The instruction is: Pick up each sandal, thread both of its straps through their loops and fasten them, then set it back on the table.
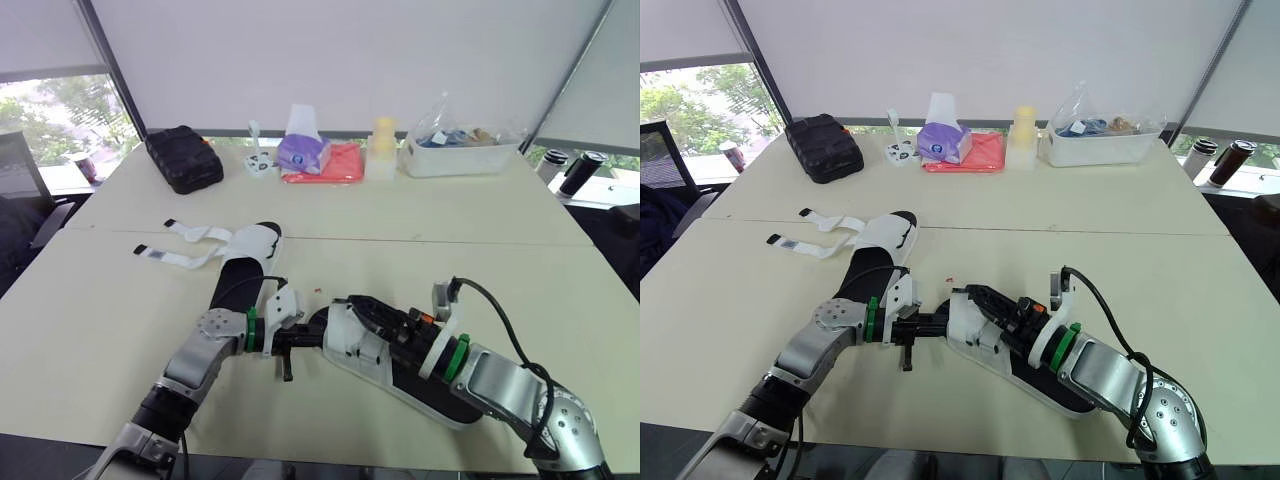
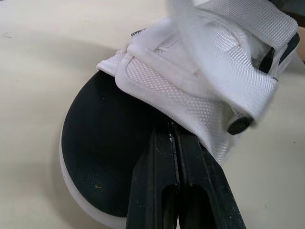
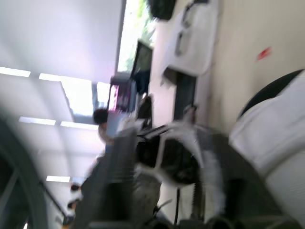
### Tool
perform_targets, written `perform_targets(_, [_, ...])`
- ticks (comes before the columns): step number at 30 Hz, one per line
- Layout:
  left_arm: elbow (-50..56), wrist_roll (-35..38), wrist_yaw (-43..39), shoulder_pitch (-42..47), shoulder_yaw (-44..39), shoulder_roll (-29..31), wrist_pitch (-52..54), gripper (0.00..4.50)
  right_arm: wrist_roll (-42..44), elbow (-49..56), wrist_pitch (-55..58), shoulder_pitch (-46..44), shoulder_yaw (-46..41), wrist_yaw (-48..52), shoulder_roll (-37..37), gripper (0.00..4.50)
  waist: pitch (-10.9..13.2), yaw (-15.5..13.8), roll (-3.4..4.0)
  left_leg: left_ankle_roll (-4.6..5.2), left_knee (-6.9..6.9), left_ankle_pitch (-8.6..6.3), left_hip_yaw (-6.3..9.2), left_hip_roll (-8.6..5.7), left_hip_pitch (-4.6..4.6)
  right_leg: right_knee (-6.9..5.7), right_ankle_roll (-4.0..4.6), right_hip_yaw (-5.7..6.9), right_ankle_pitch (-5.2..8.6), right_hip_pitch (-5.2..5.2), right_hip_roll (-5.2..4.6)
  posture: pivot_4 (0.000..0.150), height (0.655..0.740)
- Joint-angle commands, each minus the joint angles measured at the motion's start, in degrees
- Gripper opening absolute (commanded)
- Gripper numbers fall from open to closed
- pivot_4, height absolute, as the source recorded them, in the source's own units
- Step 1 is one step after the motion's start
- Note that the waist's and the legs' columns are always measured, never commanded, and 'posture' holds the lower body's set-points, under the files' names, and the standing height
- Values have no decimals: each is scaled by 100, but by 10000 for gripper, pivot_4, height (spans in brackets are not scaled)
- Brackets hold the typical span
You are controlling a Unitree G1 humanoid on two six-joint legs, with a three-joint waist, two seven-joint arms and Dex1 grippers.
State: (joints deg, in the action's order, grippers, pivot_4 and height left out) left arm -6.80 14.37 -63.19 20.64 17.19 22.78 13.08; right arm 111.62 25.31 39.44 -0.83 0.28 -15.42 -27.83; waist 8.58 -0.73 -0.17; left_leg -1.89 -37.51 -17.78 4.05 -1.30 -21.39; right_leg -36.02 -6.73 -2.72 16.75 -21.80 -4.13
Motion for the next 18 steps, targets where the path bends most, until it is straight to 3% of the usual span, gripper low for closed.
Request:
perform_targets(1, [-502, -419, 149, -170, 316, 4, 151, 0, -48, 92, 65, -90, -204, 100, -158, 39214, -1, 0, 2, 0, 0, 0, 0, 0, 1, 0, 0, 0, 0, 1, 0, 1500, 7400])
perform_targets(2, [-512, -421, 150, -165, 314, 0, 142, 0, -269, 150, 156, -197, -302, 326, -318, 43945, -1, 2, 2, 0, -1, 0, 0, 0, 1, 0, 0, 0, 0, 2, 0, 1500, 7400])
perform_targets(8, [-561, -425, 141, -146, 308, -4, 101, 0, -1588, -55, 516, -1236, -785, 1531, -1419, 43945, -1, 3, 8, 1, -18, 0, -1, -2, 0, 0, 1, 9, 1, 7, 5, 1500, 7400])
perform_targets(12, [-598, -436, 157, -126, 301, -9, 67, 0, -3466, -83, 516, -1604, -397, 2670, -2118, 43945, -1, -4, 7, 2, -17, -1, 5, -2, -2, 2, 1, 17, 1, 8, 9, 1500, 7400])
perform_targets(18, [-633, -456, 194, -115, 316, -48, 36, 0, -4952, -341, 430, -2069, 336, 3801, -1901, 43945, -1, 6, 7, 2, -19, -1, 5, -2, -1, -1, 0, 19, 0, 7, 10, 1500, 7400])
